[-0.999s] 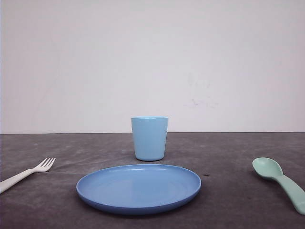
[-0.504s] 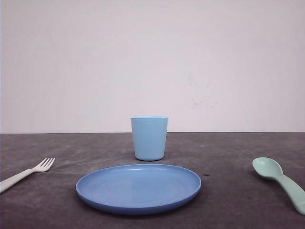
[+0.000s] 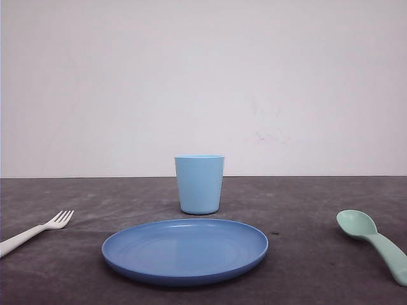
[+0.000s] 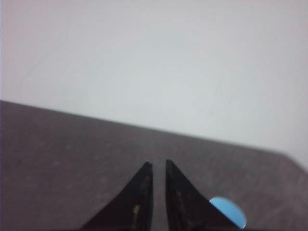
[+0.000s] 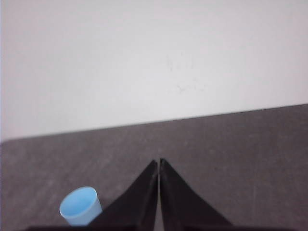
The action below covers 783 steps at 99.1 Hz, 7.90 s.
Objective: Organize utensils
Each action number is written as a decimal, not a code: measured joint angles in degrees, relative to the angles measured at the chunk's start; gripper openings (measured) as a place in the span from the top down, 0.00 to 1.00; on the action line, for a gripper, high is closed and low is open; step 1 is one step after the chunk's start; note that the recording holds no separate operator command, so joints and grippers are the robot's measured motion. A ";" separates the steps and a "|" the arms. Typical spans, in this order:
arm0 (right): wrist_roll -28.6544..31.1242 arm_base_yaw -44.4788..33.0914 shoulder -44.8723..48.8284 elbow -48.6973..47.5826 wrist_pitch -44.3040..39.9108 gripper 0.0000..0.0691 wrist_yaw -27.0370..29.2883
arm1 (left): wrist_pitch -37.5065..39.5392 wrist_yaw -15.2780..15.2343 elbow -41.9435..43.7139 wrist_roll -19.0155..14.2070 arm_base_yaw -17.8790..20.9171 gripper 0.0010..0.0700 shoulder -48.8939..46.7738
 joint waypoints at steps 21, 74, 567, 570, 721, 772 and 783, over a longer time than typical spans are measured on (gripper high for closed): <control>-5.35 0.04 10.75 2.25 -5.60 0.99 0.07 | -8.02 0.02 7.63 7.48 -0.15 0.98 12.15; -9.64 0.09 31.10 2.25 -12.39 0.99 6.12 | -12.07 -2.99 7.58 11.98 -2.51 0.98 30.12; -10.08 0.09 33.18 2.25 -11.37 0.02 6.29 | 58.25 4.02 15.30 8.59 -27.96 0.95 84.43; -10.08 0.09 33.18 2.23 -11.37 0.02 6.29 | 57.79 4.04 15.30 9.05 -28.26 0.95 84.83; -10.08 3.23 55.04 2.23 -8.59 0.02 -15.93 | 16.79 -1.60 15.30 7.32 -20.98 0.58 51.93; -10.08 9.75 63.52 2.23 -2.86 0.12 -16.28 | -9.49 -10.49 15.30 6.97 -13.75 0.58 35.12; -10.08 10.12 63.71 2.23 -2.05 0.12 -16.28 | -12.59 -10.64 15.30 6.97 -13.31 0.58 32.61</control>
